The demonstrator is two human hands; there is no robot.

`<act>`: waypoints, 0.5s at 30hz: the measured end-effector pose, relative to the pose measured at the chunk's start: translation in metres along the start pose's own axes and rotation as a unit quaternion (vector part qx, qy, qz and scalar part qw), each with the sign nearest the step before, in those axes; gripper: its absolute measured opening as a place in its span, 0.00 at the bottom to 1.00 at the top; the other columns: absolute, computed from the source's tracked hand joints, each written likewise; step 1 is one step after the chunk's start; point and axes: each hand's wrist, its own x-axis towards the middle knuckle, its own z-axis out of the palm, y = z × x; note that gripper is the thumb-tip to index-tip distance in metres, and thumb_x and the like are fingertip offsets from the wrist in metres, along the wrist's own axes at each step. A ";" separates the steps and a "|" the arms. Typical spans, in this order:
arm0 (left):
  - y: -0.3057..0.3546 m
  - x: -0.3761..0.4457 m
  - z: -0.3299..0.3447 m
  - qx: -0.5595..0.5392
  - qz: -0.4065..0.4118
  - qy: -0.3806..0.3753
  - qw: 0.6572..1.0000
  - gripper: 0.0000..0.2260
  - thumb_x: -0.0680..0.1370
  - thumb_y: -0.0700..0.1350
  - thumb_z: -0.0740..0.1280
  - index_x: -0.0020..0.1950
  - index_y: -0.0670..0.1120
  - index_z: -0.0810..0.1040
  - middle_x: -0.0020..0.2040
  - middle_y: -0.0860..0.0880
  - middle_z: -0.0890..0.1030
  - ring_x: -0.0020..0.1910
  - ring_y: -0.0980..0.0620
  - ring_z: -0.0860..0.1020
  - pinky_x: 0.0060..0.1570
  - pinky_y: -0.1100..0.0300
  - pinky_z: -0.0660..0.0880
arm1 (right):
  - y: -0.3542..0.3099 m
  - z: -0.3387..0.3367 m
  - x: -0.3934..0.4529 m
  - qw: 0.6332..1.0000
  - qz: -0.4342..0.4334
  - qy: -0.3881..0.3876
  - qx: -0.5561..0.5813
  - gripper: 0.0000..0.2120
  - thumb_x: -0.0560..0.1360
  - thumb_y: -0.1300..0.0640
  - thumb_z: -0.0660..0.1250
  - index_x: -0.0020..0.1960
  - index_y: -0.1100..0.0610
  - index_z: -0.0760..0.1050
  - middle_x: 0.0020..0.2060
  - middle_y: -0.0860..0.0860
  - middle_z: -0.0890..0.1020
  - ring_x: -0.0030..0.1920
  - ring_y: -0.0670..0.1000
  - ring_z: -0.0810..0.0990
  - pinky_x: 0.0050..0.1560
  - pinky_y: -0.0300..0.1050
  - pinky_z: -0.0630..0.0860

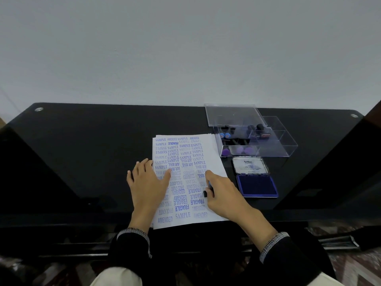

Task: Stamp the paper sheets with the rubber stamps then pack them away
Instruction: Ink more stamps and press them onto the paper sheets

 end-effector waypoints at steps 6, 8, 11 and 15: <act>0.000 0.000 0.000 0.001 0.000 0.000 1.000 0.30 0.76 0.63 0.61 0.72 0.46 0.67 0.74 0.49 0.65 0.76 0.49 0.57 0.75 0.45 0.47 | -0.005 0.002 0.001 0.998 -0.009 0.010 -0.056 0.10 0.75 0.63 0.58 0.44 0.53 0.57 0.33 0.45 0.62 0.34 0.51 0.63 0.29 0.40 0.58; 0.000 0.000 0.000 -0.001 -0.001 0.000 1.000 0.30 0.76 0.63 0.61 0.72 0.46 0.67 0.74 0.49 0.65 0.76 0.49 0.57 0.75 0.46 0.47 | -0.006 0.003 0.001 0.998 -0.009 0.012 -0.061 0.11 0.75 0.63 0.58 0.45 0.52 0.56 0.33 0.45 0.62 0.35 0.52 0.63 0.29 0.39 0.57; 0.000 -0.001 0.000 -0.003 0.000 0.003 1.000 0.30 0.76 0.63 0.62 0.72 0.46 0.67 0.74 0.49 0.65 0.76 0.49 0.57 0.75 0.46 0.47 | -0.006 0.004 0.000 0.999 0.004 0.017 -0.049 0.11 0.75 0.63 0.58 0.44 0.52 0.57 0.33 0.46 0.64 0.32 0.48 0.63 0.29 0.41 0.59; 0.001 -0.001 -0.001 -0.003 0.001 0.004 1.000 0.30 0.76 0.62 0.62 0.72 0.46 0.67 0.74 0.49 0.65 0.76 0.49 0.56 0.75 0.46 0.47 | -0.006 0.006 0.000 0.998 0.017 0.023 -0.060 0.11 0.75 0.63 0.59 0.44 0.53 0.57 0.34 0.48 0.65 0.33 0.51 0.65 0.29 0.43 0.60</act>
